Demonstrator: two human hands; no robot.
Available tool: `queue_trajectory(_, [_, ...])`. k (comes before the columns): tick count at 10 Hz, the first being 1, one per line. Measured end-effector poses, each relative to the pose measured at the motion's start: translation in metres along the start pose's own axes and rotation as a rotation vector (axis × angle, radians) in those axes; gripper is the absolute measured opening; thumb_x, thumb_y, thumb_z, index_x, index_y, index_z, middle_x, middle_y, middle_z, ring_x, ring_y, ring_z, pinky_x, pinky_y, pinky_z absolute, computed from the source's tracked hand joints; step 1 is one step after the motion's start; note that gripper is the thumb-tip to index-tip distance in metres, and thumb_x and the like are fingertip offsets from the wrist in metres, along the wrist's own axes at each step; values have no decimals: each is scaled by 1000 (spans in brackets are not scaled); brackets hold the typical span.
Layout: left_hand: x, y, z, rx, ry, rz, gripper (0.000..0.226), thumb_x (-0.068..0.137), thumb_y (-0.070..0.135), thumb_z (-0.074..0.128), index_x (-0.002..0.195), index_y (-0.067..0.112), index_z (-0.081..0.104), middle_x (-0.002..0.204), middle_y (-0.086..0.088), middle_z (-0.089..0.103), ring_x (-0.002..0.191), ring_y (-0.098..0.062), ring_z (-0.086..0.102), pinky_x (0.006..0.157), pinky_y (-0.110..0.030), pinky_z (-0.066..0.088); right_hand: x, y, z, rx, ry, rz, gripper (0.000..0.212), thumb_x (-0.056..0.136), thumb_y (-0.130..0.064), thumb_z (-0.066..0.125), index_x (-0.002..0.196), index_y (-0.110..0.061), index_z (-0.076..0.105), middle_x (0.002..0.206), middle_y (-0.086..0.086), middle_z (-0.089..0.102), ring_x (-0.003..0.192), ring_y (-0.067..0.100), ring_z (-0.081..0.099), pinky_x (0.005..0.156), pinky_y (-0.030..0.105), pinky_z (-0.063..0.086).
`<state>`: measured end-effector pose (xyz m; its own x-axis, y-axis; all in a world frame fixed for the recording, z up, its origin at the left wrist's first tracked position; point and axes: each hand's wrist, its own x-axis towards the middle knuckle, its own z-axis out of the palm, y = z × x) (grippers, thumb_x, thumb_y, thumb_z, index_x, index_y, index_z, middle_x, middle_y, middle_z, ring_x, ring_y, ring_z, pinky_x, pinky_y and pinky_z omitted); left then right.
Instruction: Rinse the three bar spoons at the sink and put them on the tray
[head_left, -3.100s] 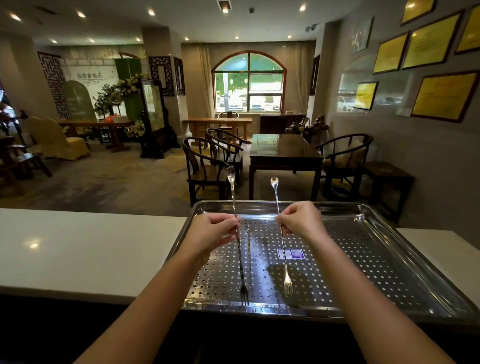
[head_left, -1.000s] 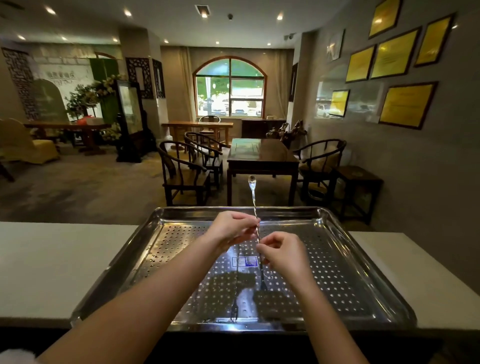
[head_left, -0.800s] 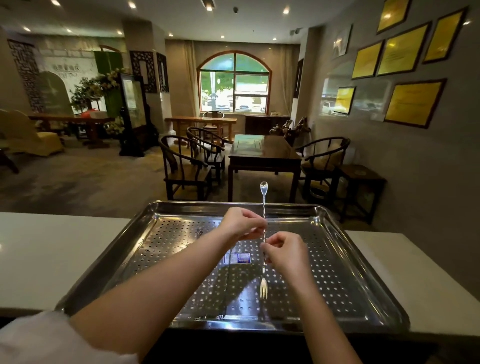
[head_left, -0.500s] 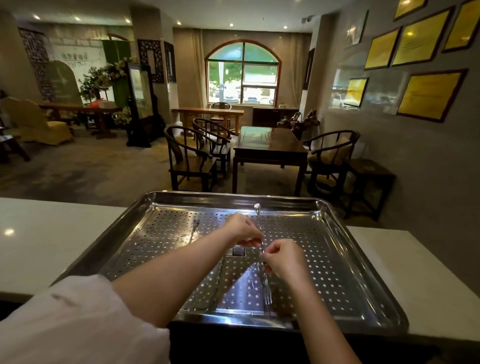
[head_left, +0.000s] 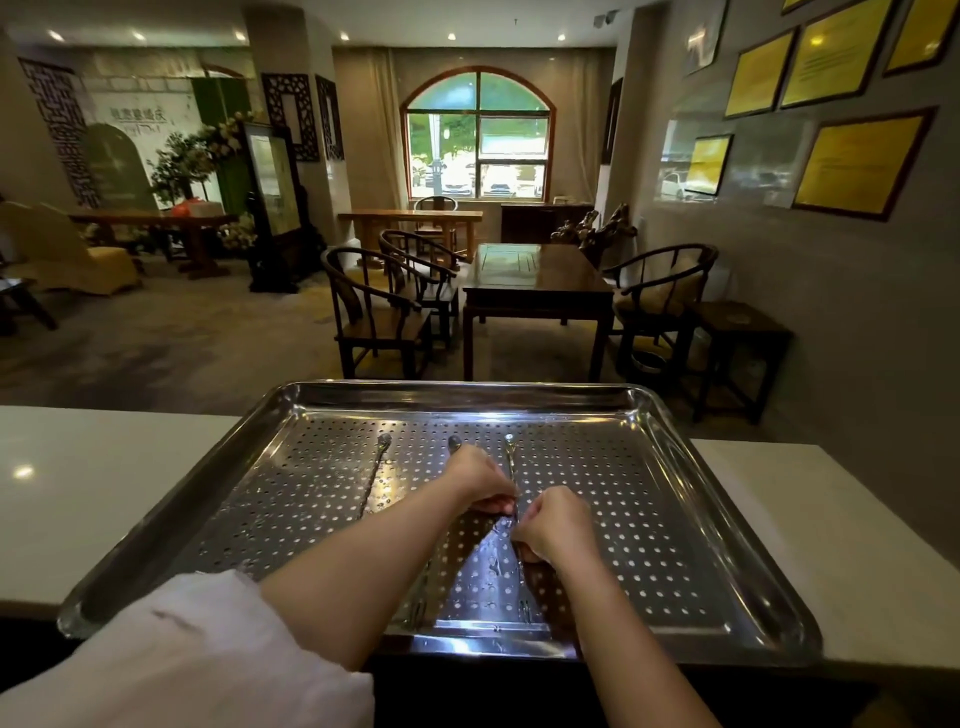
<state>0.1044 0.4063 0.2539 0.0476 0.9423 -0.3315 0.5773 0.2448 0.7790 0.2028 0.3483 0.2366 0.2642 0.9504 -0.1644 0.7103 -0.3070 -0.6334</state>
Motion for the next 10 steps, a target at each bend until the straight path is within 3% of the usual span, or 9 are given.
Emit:
queue_trajectory(2, [6,2,5,21,18,6,8,77,6,71,74,-2,70,72,-13,72,66,-17,70,75,-31,60,5,2,3,-24,51,-15,8,78,-12,66,80,-4,67,85,12,70,77,24,65,65,29,53])
queue_trajectory(3, [11,1,7,81,50,26,11,76,8,73,80,-2,71,64,-7,69,48,-7,63,64,-23,59,5,3,5,-24,75,-38,4,78,-9,63,75,-7,63,86,13,69,74,24,62,58,25,45])
queue_trajectory(4, [12,3,8,183,82,63,10,75,14,73,77,4,73,65,-3,68,55,-8,63,70,-25,59,5,4,6,-39,96,-55,4,78,-7,62,74,-9,62,86,12,67,73,25,59,57,25,41])
queue_trajectory(5, [10,6,9,294,112,126,13,72,20,74,78,8,73,77,-6,69,80,-16,67,81,-30,57,7,5,7,-41,97,-64,16,78,-9,62,64,-13,54,81,11,64,74,26,60,57,27,42])
queue_trajectory(6, [10,7,10,342,114,135,10,70,18,75,75,11,69,82,-6,68,88,-18,67,81,-30,57,7,6,8,-66,98,-75,10,77,-9,61,68,-12,58,86,13,67,74,27,58,58,26,41])
queue_trajectory(7, [11,6,10,327,108,120,11,70,15,75,66,12,65,76,-4,66,76,-15,66,72,-26,57,9,7,9,-86,106,-83,11,77,-7,61,68,-12,58,87,13,68,76,27,61,57,26,42])
queue_trajectory(9, [6,0,6,178,79,68,8,74,8,72,70,3,66,71,-10,70,70,-20,71,67,-31,60,8,6,7,-65,69,-62,5,77,-8,63,73,-8,61,80,11,66,79,27,65,64,31,51])
queue_trajectory(10, [0,-5,-6,106,55,78,10,82,12,67,75,6,64,62,-4,65,53,-10,62,51,-22,54,6,3,0,-83,55,-58,12,80,-9,55,69,-13,53,74,9,56,73,26,60,60,30,46])
